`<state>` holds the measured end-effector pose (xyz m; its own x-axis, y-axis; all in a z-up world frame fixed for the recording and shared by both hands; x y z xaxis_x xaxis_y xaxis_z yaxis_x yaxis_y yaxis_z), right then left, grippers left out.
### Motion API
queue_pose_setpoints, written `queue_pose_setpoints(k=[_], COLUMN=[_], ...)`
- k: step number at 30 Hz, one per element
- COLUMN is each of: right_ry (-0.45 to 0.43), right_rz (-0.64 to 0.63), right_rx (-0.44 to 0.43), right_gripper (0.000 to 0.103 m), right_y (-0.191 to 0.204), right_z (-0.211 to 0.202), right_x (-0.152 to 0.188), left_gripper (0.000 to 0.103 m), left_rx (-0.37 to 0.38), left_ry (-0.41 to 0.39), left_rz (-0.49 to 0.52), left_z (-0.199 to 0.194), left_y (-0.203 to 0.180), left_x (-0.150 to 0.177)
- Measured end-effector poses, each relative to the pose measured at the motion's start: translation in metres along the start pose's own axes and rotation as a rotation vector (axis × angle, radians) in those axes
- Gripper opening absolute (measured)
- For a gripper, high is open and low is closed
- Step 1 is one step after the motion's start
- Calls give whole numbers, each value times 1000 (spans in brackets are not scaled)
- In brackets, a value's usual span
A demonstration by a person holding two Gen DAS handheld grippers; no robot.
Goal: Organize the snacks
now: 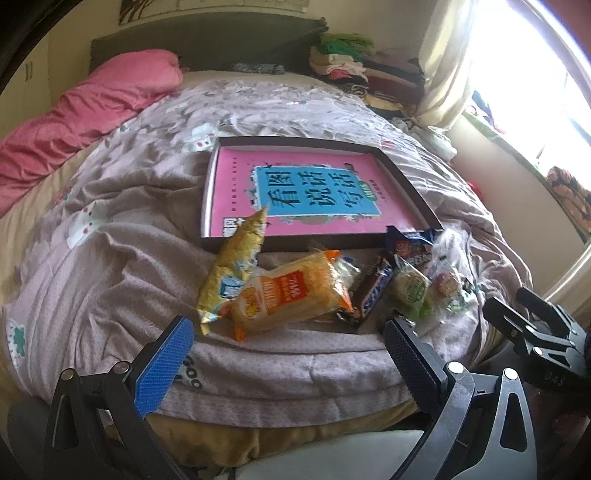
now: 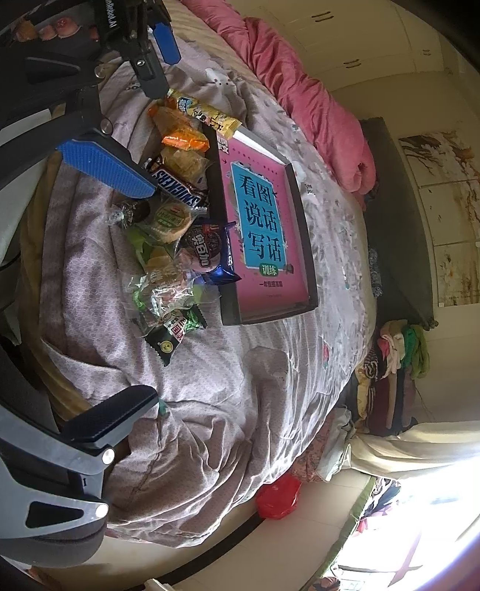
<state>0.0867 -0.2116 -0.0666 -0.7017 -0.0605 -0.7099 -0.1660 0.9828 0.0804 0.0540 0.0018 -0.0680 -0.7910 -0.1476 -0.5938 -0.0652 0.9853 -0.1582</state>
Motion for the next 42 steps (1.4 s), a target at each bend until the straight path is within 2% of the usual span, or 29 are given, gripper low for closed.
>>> queue_pose_setpoints(k=[13, 21, 24, 26, 31, 38, 42], right_ry=[28, 67, 111, 134, 165, 169, 160], right_rz=[-1, -3, -4, -10, -61, -203, -234], right_rx=[-21, -19, -7, -1, 9, 63, 71], right_gripper=[99, 92, 83, 73, 64, 52, 44], right_y=[-2, -7, -11, -12, -6, 10, 13], right_z=[15, 32, 44, 51, 62, 72, 76], right_x=[-3, -4, -1, 1, 3, 5, 3], left_gripper=[103, 102, 102, 102, 102, 102, 102], left_rx=[-28, 2, 6, 8, 9, 9, 7], left_ry=[-24, -15, -20, -23, -28, -24, -18], left_rz=[-115, -118, -112, -109, -95, -73, -68], left_z=[9, 19, 21, 22, 28, 36, 44], left_y=[59, 66, 66, 67, 68, 66, 68], left_x=[-17, -20, -20, -20, -23, -29, -35])
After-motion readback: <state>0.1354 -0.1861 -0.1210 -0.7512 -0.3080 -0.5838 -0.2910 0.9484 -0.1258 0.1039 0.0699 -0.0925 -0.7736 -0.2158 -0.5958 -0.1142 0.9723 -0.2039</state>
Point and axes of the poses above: each gripper's, at about its wrist camera, not at the fingertips, and z roughly the way its jaws point, y to its left, x to its underside, the point moved 8 cm from there along z, roughly the way its jaws point, and after that the axes turned 2 degrees about y, right-handed, at the moved point
